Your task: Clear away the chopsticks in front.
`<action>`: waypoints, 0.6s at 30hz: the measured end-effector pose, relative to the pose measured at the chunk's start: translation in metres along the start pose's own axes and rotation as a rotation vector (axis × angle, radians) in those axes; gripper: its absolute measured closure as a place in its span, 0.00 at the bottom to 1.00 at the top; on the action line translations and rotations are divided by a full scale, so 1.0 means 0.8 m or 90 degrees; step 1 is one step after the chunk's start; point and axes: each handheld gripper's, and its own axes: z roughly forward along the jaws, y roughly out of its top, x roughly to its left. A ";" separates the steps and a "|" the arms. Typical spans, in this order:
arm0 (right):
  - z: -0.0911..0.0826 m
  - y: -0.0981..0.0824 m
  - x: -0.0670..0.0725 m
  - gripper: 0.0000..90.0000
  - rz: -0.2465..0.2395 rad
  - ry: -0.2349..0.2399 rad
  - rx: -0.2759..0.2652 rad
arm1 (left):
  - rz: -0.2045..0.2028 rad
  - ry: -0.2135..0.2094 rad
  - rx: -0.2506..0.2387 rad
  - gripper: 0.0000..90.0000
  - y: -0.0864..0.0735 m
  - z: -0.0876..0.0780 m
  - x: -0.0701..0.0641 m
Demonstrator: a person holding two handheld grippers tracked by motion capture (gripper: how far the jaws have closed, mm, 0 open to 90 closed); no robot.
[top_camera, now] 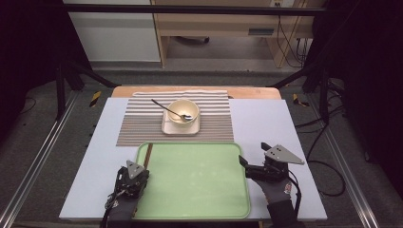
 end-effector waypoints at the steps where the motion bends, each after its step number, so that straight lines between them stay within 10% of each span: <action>1: 0.000 0.000 0.000 0.09 0.000 0.000 0.000 | -0.002 -0.007 -0.009 0.96 0.000 -0.001 0.001; 18: -0.001 0.000 -0.001 0.09 0.003 -0.002 -0.002 | -0.045 -0.080 -0.135 0.36 0.029 -0.022 0.009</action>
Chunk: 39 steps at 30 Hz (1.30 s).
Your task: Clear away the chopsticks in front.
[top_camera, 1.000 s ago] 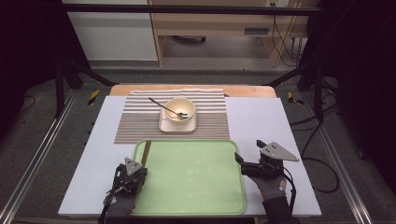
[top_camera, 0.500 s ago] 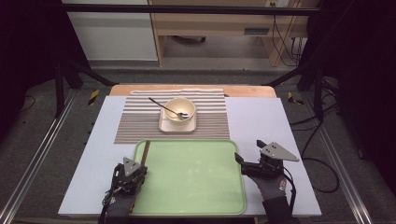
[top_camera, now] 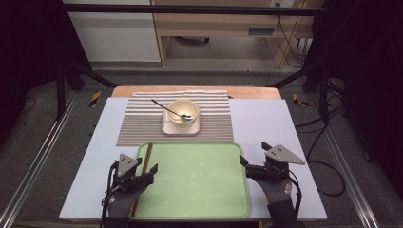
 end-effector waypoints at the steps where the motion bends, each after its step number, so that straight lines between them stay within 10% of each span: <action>1: 0.000 0.000 0.000 0.09 0.001 0.000 0.000 | -0.001 -0.007 -0.002 0.35 0.003 0.001 0.001; 18: -0.003 0.001 -0.003 0.09 0.004 -0.005 -0.007 | 0.011 -0.051 -0.088 0.30 0.075 0.001 0.004; 39: -0.007 0.004 -0.009 0.09 0.011 -0.014 -0.016 | 0.025 -0.042 -0.108 0.30 0.136 0.030 0.018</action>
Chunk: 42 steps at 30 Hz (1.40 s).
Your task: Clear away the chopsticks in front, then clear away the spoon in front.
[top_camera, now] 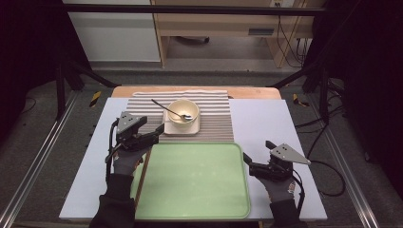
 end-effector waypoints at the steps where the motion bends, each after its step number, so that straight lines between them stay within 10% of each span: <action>1: 0.000 0.000 0.000 0.09 0.000 0.000 0.000 | 0.004 0.003 0.000 0.30 0.001 0.002 0.001; 42: 0.003 -0.004 -0.003 0.09 -0.003 -0.002 0.007 | 0.018 0.056 0.045 0.29 0.012 0.100 0.049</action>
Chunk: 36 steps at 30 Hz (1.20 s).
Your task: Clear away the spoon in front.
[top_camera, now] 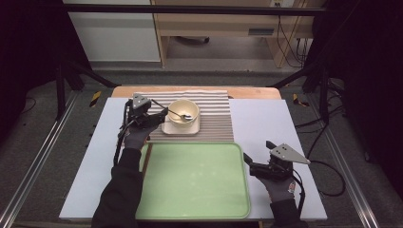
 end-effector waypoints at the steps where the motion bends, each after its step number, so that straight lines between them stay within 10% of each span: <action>1: 0.000 0.000 0.000 0.09 0.000 0.000 0.001 | 0.004 0.004 0.003 0.29 -0.001 0.002 0.001; 36: 0.007 -0.004 0.001 0.09 -0.007 0.002 0.015 | -0.015 0.035 0.044 0.31 -0.011 0.065 0.031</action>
